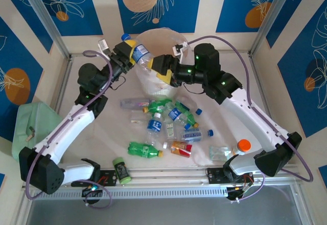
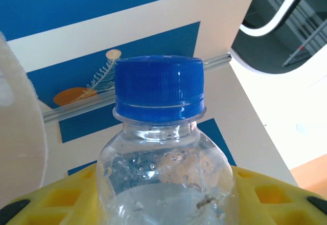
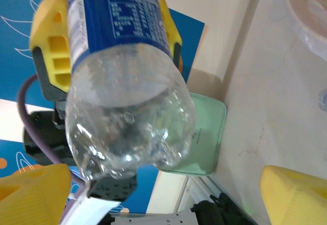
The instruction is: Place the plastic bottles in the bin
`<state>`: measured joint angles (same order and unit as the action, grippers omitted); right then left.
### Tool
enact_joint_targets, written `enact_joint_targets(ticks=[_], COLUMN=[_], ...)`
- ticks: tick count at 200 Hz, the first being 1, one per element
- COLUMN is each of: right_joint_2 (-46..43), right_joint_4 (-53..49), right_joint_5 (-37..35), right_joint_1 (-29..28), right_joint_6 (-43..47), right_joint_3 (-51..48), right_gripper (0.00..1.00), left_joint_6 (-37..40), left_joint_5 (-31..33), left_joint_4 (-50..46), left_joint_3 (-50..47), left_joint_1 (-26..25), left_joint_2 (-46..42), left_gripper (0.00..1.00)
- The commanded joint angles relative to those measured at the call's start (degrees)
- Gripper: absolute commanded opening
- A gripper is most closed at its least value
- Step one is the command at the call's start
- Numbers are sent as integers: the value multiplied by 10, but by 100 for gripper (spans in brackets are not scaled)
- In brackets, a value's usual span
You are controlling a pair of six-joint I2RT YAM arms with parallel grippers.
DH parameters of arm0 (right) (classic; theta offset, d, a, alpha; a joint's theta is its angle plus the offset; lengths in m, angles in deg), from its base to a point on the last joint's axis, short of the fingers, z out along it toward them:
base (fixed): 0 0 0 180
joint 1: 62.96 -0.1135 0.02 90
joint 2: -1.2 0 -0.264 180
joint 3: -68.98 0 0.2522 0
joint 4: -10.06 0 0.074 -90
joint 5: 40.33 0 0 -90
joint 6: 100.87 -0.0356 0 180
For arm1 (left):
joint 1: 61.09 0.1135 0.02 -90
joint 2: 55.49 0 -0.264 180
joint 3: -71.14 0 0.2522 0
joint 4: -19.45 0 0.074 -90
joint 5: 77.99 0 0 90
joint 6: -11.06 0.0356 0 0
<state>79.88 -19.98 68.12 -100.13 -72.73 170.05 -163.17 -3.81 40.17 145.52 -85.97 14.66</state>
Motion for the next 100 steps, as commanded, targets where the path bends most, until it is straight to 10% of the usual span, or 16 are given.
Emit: enact_joint_targets(ticks=[1,100], right_joint_2=[10,21], right_joint_4=[50,68], right_joint_5=[-1,-8], right_joint_1=[-3,8], right_joint_6=[-28,-35], right_joint_3=[17,23], right_gripper=[94,74], left_joint_6=[-24,-43], left_joint_5=[22,47], left_joint_4=[99,198], left_joint_3=[-17,-53], left_joint_1=[-14,-28], left_joint_2=[6,22], left_gripper=[47,46])
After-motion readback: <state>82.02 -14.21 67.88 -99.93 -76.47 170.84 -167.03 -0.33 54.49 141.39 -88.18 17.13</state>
